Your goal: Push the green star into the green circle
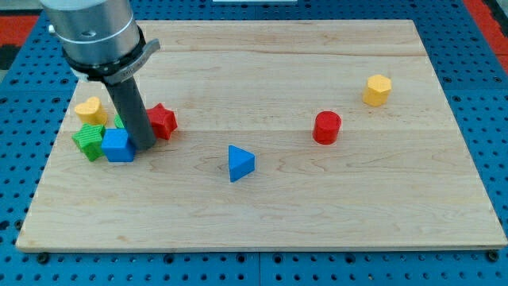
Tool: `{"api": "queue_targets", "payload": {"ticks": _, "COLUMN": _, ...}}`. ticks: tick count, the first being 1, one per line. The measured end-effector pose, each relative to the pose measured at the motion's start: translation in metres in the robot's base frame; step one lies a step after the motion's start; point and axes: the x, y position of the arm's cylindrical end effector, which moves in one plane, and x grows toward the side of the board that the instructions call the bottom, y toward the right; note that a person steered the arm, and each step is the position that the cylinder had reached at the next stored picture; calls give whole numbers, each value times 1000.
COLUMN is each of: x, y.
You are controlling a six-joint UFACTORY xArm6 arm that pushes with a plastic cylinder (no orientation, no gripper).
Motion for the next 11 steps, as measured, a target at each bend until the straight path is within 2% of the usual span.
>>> {"api": "queue_targets", "payload": {"ticks": 1, "x": -17, "y": 13}}
{"api": "queue_targets", "payload": {"ticks": 2, "x": -15, "y": 10}}
{"api": "queue_targets", "payload": {"ticks": 5, "x": 67, "y": -5}}
{"api": "queue_targets", "payload": {"ticks": 8, "x": 25, "y": -113}}
{"api": "queue_targets", "payload": {"ticks": 10, "x": -13, "y": -77}}
{"api": "queue_targets", "payload": {"ticks": 11, "x": -15, "y": -63}}
